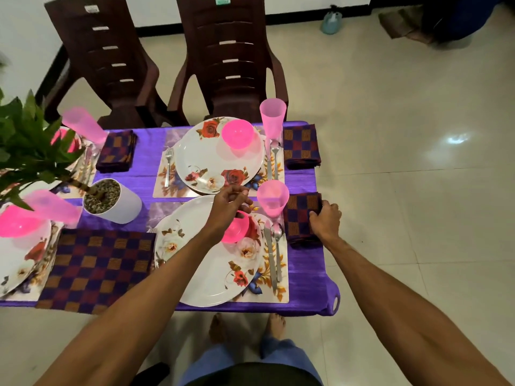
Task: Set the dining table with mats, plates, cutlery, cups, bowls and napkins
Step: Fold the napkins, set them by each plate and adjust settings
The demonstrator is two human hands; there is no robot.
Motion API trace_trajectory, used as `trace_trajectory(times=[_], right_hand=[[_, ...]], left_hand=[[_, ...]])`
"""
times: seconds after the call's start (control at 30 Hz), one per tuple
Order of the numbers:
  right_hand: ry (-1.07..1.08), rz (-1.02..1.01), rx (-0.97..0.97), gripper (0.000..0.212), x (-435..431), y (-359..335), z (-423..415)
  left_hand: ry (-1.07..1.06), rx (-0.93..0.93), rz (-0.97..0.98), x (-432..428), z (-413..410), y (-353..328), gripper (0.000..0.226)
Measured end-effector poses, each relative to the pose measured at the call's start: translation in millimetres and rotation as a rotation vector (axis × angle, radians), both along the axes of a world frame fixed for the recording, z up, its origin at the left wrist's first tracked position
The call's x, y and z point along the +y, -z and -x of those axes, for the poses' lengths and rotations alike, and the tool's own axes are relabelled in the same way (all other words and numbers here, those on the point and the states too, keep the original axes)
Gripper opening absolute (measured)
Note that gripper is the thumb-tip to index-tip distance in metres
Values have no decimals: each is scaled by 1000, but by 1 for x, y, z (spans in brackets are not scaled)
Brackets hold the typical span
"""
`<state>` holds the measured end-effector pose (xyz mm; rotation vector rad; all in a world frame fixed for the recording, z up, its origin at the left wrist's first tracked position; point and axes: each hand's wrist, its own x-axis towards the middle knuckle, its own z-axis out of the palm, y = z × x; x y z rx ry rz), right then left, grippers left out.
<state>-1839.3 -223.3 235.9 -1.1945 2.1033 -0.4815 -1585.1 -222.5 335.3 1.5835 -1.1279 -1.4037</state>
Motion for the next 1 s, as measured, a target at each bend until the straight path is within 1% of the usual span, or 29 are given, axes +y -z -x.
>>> trace_trajectory(times=[0.1, 0.17, 0.23, 0.3, 0.4, 0.47, 0.57, 0.67, 0.77, 0.83, 0.9, 1.0], right_hand=[[6, -16, -42, 41, 1, 0, 2], [7, -10, -35, 45, 3, -2, 1], [18, 14, 15, 49, 7, -5, -3], [36, 89, 114, 51, 16, -13, -13], [99, 272, 215, 45, 36, -26, -37], [137, 378, 253, 39, 49, -32, -56], [165, 497, 286, 28, 68, -41, -88], [149, 597, 304, 19, 83, -51, -122], [157, 671, 285, 18, 93, -61, -159], [123, 716, 239, 20, 99, -70, -190], [51, 750, 164, 20, 103, -79, -221], [-83, 746, 90, 18, 104, -87, -266]], left_hand=[[13, -5, 10, 3, -4, -3, 20], [12, 1, 10, 5, -8, -4, 20], [9, 13, 11, 7, -14, -3, 19], [8, 25, 16, 11, -19, -4, 16], [3, 31, 17, 18, -30, -7, 12], [-5, 47, 6, 23, -39, -7, 13], [1, 68, 7, 33, -61, -5, 17], [5, 69, 32, 44, -87, -8, 18], [7, 78, 43, 57, -118, -8, 20], [-11, 93, 46, 66, -141, -9, 17], [-32, 103, 53, 74, -165, -12, 14], [-61, 111, 49, 85, -201, -11, 14]])
